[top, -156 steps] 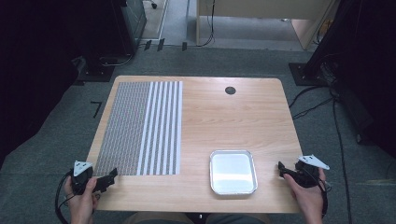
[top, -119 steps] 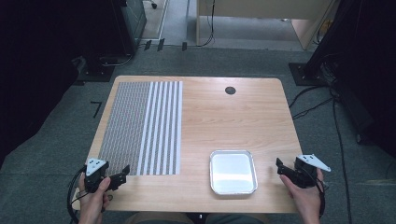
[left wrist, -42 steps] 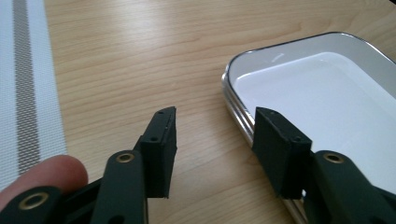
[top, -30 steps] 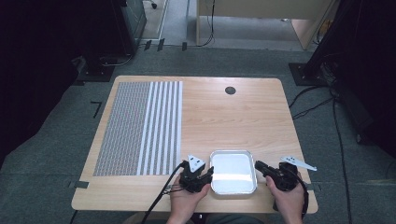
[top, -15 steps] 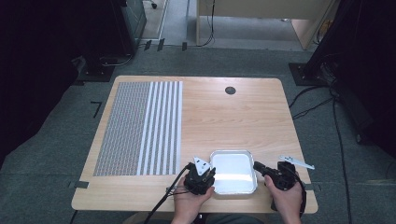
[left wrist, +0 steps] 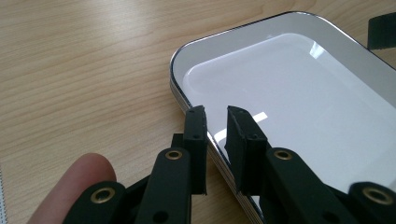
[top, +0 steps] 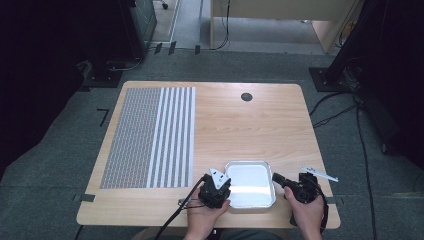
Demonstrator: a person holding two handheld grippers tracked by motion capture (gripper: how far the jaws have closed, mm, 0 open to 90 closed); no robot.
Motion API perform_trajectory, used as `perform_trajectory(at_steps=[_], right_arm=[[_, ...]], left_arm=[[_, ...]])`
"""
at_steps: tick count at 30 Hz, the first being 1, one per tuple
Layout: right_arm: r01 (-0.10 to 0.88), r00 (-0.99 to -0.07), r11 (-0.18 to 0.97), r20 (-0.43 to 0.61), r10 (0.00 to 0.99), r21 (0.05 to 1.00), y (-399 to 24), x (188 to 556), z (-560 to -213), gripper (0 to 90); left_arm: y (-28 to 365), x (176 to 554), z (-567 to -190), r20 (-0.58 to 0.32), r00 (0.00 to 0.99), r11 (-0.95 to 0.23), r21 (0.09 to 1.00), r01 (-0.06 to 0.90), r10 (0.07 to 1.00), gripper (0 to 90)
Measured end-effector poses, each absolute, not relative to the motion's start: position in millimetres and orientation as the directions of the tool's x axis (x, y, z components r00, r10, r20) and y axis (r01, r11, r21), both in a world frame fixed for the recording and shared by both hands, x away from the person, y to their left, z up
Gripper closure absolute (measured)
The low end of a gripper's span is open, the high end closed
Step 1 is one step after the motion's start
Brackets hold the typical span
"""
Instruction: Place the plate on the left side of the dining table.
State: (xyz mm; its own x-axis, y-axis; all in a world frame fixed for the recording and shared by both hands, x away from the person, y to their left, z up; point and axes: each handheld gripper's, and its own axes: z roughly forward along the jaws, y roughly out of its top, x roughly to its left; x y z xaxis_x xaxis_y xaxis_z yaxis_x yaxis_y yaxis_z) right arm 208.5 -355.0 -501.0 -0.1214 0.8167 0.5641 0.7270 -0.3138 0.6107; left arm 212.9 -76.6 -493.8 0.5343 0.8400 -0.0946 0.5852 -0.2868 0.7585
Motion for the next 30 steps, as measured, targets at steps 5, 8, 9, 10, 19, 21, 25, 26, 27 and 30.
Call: perform_trajectory(at_steps=[5,8,9,10,19,21,25,26,27,30], right_arm=[[0.739,-0.154,-0.272,0.547,0.823,0.617,-345,209,-502,89.9],[0.744,-0.152,-0.253,0.525,0.837,0.618,-340,209,-502,89.9],[0.738,-0.145,-0.260,0.523,0.840,0.622,-340,208,-501,89.8],[0.731,-0.133,-0.280,0.532,0.836,0.623,-342,208,-500,88.2],[0.725,-0.092,-0.368,0.611,0.786,0.582,-360,209,-503,82.9],[0.748,-0.080,-0.381,0.644,0.761,0.544,-361,212,-507,82.8],[0.755,-0.050,-0.436,0.707,0.706,0.489,-366,213,-511,83.8],[0.756,-0.046,-0.446,0.718,0.694,0.479,-368,213,-511,84.0],[0.758,-0.043,-0.450,0.724,0.688,0.473,-370,213,-511,84.2],[0.762,-0.054,-0.424,0.701,0.711,0.489,-368,210,-509,85.6]], left_arm=[[-79,212,-494,-0.089,0.544,-0.294,0.762,0.577,0.835,79.2],[-80,212,-494,-0.089,0.540,-0.291,0.763,0.578,0.837,79.1],[-79,212,-494,-0.091,0.542,-0.290,0.765,0.575,0.836,78.6],[-79,212,-493,-0.092,0.543,-0.289,0.766,0.574,0.835,78.5],[-77,215,-491,-0.138,0.539,-0.259,0.761,0.594,0.831,78.2],[-74,216,-489,-0.171,0.542,-0.240,0.760,0.605,0.823,77.9],[-75,216,-487,-0.202,0.556,-0.233,0.755,0.613,0.806,77.5],[-78,215,-488,-0.195,0.563,-0.245,0.754,0.610,0.803,77.5],[-80,214,-489,-0.187,0.574,-0.260,0.751,0.607,0.798,77.5],[-83,212,-491,-0.157,0.581,-0.277,0.762,0.586,0.799,75.9]])
